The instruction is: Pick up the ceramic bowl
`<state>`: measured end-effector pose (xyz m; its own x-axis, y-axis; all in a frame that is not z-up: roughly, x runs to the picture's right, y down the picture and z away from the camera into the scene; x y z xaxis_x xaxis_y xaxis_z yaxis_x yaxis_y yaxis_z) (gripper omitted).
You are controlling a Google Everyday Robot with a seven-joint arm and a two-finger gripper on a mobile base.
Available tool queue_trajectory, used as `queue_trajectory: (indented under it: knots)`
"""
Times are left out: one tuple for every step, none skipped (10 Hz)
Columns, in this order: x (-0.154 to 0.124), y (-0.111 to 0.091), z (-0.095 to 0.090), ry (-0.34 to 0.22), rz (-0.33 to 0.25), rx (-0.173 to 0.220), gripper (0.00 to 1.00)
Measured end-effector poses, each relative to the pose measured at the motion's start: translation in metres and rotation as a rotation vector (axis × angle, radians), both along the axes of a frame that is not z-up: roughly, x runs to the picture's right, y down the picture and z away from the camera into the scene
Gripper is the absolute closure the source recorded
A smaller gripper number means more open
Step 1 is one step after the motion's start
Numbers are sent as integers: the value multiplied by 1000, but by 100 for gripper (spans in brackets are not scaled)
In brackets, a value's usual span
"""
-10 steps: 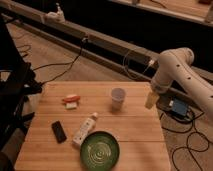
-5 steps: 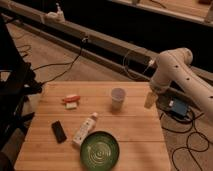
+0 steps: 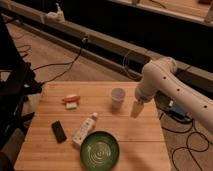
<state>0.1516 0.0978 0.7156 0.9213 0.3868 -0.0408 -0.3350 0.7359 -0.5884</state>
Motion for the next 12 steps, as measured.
queue_trajectory:
  knots:
    - [-14,15,-5,-35,-3,-18,20]
    - [-28,29,-10,-74,0,-37,20]
    - [-46,43,-17,-133,4,-60,20]
    - [-61,54,-25,-188,1,-76,20]
    - [-64,56,-27,-203,1,-80,20]
    - [-64,56,-27,-203,0,-79,20]
    - [-65,56,-27,-204,-1,-79,20]
    - [-64,56,-27,-203,-1,-79,20]
    - [-64,57,-24,-200,-2,-75,20]
    - [-66,61,-19,-196,5,-73,20]
    - [-77,71,-13,-209,22,-85,20]
    - [-89,81,-8,-227,43,-96,20]
